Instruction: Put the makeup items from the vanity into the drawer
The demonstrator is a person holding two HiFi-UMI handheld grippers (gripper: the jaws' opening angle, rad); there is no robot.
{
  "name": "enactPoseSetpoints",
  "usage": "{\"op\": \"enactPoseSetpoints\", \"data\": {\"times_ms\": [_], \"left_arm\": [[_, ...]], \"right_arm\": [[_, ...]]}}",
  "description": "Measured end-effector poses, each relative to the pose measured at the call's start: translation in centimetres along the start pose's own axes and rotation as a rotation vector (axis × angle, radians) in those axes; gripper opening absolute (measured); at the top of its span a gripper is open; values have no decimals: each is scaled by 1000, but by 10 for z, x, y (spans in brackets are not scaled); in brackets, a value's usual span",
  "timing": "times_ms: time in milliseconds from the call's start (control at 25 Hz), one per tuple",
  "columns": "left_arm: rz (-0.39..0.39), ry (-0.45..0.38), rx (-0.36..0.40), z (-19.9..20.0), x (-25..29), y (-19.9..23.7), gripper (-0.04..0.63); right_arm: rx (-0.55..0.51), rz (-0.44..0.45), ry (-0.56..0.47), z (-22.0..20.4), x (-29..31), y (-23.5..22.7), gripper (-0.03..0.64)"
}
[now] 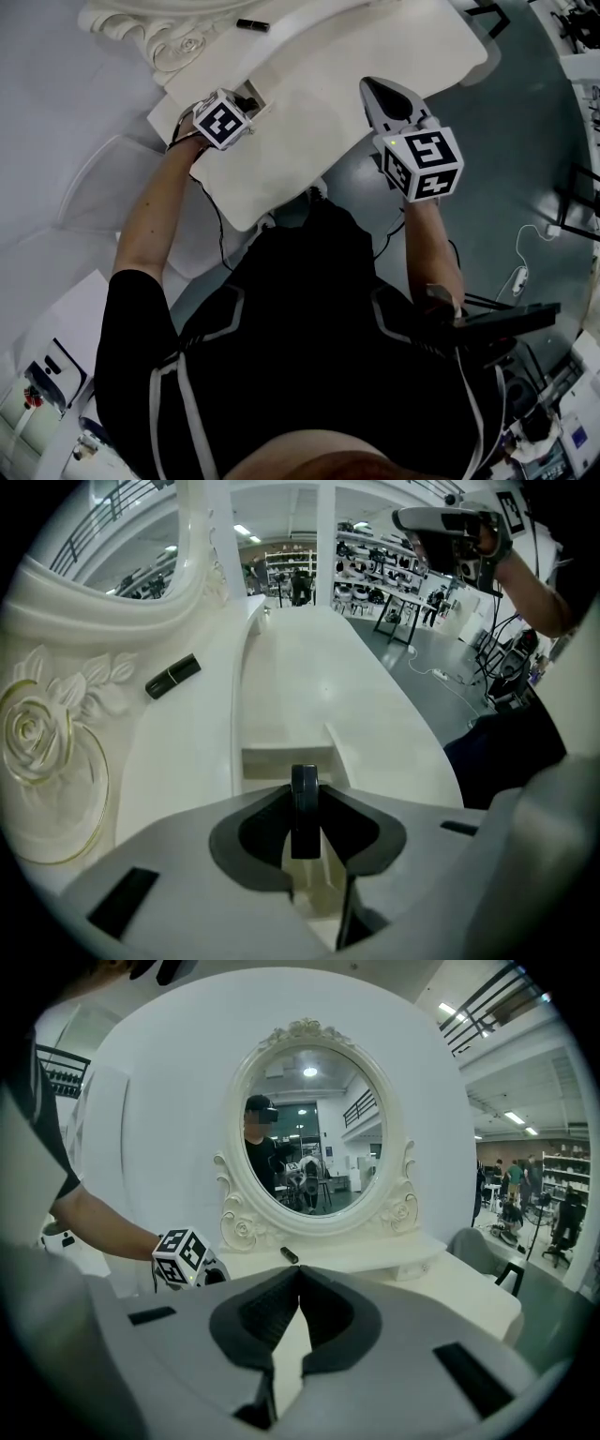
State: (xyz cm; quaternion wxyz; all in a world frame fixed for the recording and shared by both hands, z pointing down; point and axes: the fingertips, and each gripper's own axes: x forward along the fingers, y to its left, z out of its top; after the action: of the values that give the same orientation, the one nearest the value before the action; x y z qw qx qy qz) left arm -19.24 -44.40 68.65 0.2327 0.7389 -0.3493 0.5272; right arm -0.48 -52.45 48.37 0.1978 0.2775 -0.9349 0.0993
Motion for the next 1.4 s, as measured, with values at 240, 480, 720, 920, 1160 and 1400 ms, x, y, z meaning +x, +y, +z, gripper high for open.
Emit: {"op": "enactPoseSetpoints", "data": {"times_ms": [240,480,720,920,1160,1400], "left_arm": [[6,-34,-15,0,0,-1,101],[28,-79,13,6,-12,0,141],[59,-189,-44,24,-50,-5,141],[104,-375,-149,44,-103,-7,140],[169,-589,-235,48,-181,-14,140],[265,-781,-345,22,-251,-14,140]], "right_arm": [[2,3,1,-3,-2,0,5],[-1,10,-12,1,-1,3,5],[-5,22,-31,12,-9,8,5],[-17,45,-75,36,-18,15,5],[-40,78,-117,61,-16,32,5],[-72,92,-167,87,-19,56,5]]}}
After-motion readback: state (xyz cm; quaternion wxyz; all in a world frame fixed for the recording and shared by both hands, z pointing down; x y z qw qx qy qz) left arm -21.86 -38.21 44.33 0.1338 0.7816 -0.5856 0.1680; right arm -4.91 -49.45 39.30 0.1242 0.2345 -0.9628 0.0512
